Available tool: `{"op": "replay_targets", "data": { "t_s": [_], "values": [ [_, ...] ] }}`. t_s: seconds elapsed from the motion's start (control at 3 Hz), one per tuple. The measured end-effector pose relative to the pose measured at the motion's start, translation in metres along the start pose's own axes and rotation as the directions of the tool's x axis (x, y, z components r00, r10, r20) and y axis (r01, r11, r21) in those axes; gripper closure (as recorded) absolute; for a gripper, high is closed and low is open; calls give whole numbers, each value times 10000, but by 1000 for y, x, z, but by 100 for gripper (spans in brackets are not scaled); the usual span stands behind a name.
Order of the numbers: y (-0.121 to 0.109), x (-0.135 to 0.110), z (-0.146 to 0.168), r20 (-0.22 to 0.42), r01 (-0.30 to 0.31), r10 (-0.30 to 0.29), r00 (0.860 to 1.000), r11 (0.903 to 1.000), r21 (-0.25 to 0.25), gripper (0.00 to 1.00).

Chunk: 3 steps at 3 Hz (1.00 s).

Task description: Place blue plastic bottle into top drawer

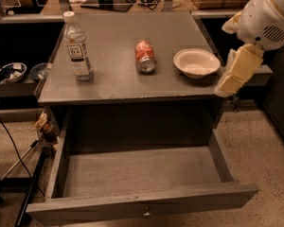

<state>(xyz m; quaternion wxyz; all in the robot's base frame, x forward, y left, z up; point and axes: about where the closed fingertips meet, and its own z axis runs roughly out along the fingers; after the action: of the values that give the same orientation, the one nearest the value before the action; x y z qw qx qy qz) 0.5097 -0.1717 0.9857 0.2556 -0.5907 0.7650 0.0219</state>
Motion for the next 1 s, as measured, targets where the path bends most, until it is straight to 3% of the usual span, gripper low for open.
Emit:
{"op": "replay_targets", "data": {
  "t_s": [0.33, 0.67, 1.0],
  "values": [
    [-1, -3, 2, 108, -8, 8, 9999, 10000, 6, 0],
    [-5, -23, 16, 956, -66, 61, 9954, 10000, 44, 0],
    [-22, -64, 40, 2397, -146, 176, 9707, 9998, -143, 0]
  ]
}}
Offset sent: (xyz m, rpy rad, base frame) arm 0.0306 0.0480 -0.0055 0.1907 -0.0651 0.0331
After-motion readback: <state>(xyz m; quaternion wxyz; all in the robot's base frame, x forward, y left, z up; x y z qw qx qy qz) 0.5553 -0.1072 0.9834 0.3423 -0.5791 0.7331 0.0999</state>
